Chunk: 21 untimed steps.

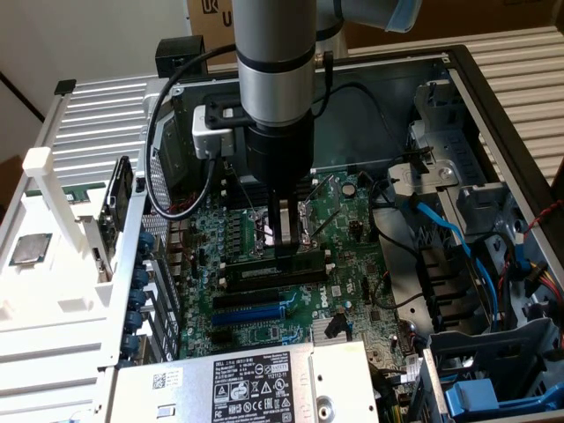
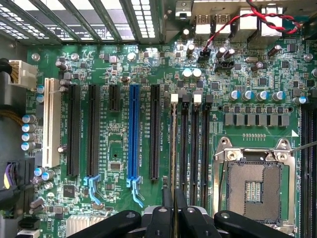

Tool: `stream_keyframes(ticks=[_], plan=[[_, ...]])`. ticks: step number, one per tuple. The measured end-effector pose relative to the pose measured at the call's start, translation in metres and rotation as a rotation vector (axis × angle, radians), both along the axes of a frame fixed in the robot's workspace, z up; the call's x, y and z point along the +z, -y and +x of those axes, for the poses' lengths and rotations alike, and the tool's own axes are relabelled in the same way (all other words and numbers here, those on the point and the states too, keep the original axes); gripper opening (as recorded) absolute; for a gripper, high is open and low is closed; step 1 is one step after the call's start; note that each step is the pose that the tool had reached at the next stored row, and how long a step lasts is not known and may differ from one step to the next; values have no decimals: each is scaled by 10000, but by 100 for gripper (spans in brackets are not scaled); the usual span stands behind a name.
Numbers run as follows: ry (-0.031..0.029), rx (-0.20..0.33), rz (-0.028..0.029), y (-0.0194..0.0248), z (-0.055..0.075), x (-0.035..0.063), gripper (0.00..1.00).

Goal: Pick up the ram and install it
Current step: 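Insert the ram into the slot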

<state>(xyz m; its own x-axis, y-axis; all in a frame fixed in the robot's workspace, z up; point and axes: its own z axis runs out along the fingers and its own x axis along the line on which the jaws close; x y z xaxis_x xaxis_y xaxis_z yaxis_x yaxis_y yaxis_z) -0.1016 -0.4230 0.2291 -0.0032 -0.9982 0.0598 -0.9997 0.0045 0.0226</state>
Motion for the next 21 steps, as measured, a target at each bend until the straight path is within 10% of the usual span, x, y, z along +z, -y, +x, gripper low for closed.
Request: stream_keyframes(ticks=[21], plan=[[0, 154, 31, 0, -8, -6, 13]])
